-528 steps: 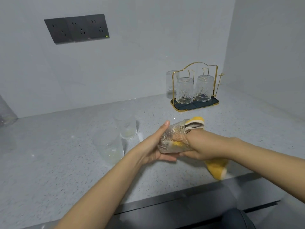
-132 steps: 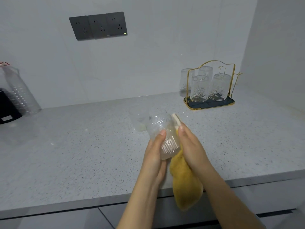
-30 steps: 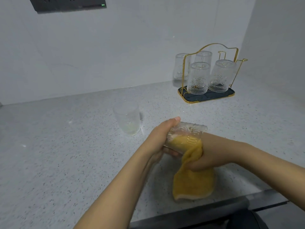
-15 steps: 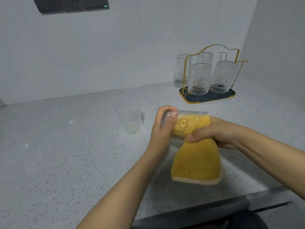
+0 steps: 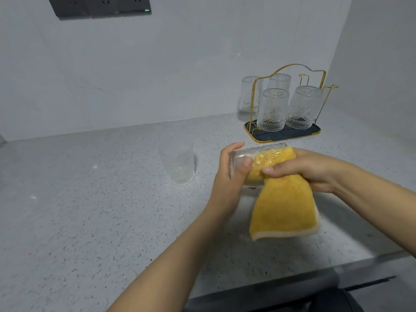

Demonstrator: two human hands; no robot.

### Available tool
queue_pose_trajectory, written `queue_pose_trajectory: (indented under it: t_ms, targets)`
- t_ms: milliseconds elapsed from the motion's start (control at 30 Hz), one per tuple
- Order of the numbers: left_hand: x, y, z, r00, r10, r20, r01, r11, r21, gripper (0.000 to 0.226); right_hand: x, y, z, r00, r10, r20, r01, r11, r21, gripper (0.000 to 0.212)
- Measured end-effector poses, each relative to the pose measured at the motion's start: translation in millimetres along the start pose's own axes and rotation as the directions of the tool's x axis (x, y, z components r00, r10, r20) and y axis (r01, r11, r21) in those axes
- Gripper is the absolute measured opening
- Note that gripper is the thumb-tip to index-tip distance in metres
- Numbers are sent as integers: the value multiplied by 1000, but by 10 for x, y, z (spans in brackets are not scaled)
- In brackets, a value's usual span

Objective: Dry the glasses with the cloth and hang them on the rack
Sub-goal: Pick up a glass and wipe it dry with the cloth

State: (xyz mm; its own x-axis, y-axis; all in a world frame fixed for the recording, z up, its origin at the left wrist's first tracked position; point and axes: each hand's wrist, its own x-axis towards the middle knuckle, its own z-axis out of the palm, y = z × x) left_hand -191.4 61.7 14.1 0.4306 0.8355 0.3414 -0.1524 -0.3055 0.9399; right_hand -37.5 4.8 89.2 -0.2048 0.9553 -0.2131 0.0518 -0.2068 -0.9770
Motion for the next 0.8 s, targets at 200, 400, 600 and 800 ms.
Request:
queue_pose_trajectory:
  t_ms: [200,400,600,800]
  targets:
    - [44,13,-14,983,-147,-106,131,981,-143,36,-32,-27,180,982,-189,18,165,804,-572,28]
    - [82,100,-112,834,-531,154,551,818,-166,67,45,30,215,982,-174,68,157,566,-809,24]
    - [15,-3,-7,999,-43,-15,43,999,-8,40,46,-57,-4,998,51,25,-53,997,62,27]
    - [61,-34,-54,973,-218,-72,206,967,-149,43,-11,54,167,992,-90,85,120,866,-485,45]
